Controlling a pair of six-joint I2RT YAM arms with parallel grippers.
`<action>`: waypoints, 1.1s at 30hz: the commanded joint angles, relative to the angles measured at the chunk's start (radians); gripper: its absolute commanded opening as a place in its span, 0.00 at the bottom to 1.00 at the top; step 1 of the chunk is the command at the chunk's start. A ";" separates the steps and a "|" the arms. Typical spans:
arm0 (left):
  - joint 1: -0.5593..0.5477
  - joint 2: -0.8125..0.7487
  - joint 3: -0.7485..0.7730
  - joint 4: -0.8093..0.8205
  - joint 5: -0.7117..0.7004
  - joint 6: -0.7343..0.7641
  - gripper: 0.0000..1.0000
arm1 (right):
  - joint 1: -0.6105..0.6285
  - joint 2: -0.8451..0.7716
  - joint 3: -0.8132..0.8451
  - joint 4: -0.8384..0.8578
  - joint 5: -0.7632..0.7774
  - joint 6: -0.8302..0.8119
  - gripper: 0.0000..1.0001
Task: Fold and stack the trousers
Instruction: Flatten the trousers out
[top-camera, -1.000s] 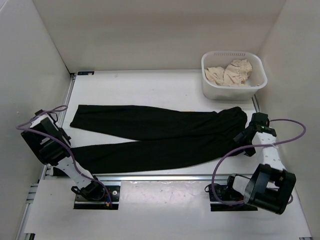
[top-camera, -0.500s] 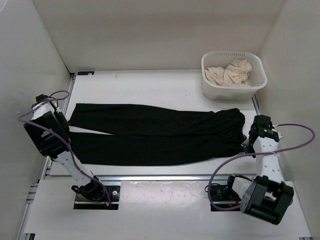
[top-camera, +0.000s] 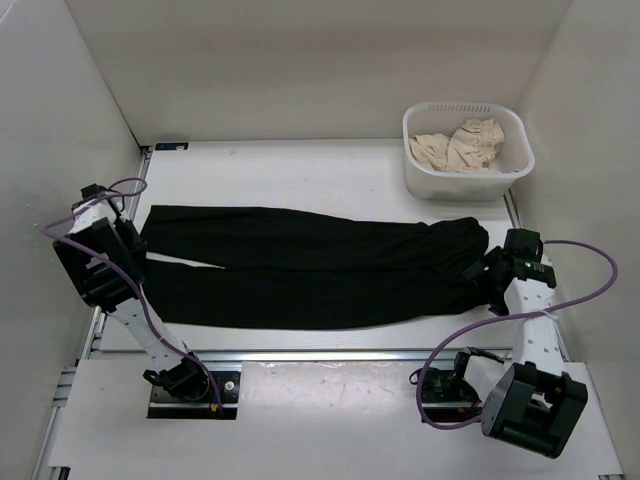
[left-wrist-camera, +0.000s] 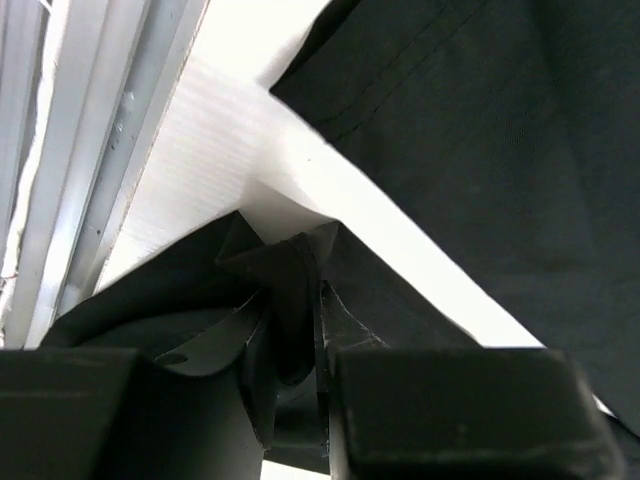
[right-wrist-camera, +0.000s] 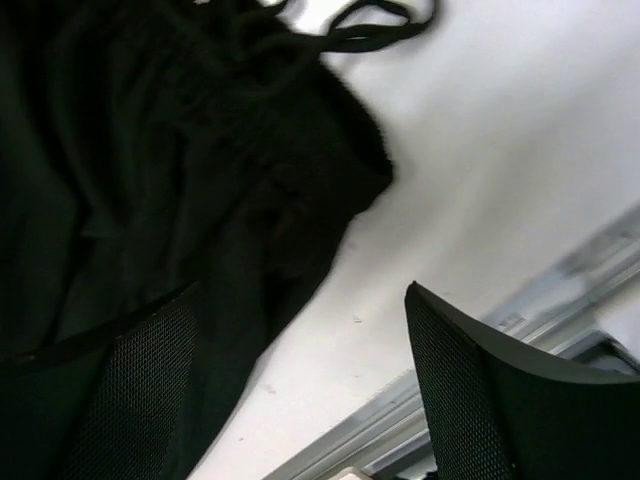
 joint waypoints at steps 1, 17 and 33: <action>0.002 -0.038 -0.023 0.004 -0.013 0.001 0.29 | 0.011 0.034 0.009 0.057 -0.070 0.006 0.85; 0.011 -0.018 -0.059 0.043 -0.045 0.001 0.15 | -0.004 0.398 -0.003 0.132 0.125 0.178 0.16; 0.041 0.046 0.014 0.052 -0.036 0.001 0.15 | -0.170 0.167 0.005 -0.237 0.189 0.211 0.00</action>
